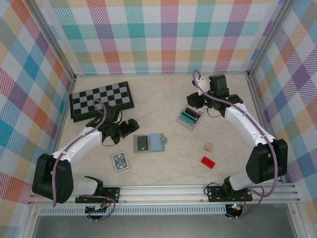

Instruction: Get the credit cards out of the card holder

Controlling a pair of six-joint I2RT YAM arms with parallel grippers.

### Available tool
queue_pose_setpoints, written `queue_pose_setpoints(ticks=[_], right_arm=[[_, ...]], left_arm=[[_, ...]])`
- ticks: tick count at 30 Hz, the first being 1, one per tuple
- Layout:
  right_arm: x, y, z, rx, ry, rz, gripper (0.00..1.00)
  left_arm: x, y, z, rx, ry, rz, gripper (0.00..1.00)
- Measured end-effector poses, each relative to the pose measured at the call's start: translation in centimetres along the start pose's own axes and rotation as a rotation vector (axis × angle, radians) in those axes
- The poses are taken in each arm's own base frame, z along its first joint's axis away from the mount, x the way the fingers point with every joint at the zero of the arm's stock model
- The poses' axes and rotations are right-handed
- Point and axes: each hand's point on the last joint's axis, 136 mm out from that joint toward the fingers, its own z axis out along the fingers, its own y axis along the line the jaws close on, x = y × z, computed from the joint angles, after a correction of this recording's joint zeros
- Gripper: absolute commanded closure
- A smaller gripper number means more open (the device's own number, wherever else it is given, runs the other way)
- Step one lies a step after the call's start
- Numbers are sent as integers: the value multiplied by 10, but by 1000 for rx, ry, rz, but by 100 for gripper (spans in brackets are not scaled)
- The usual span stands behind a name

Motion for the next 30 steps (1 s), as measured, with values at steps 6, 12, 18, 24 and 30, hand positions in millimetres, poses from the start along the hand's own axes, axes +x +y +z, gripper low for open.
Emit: queue_pose_setpoints(ticks=[6, 12, 18, 24, 30], right_arm=[[43, 82, 33, -162, 124, 125, 68], [86, 138, 71, -236, 294, 268, 67], [141, 168, 109, -215, 463, 379, 67], [164, 185, 131, -166, 539, 464, 73], [174, 180, 149, -126, 575, 533, 80]], left_arm=[[18, -6, 20, -6, 70, 22, 31], [23, -4, 35, -26, 94, -10, 52], [25, 1, 48, -38, 106, -44, 64], [26, 3, 55, -44, 112, -52, 73], [28, 3, 61, -45, 117, -49, 77]])
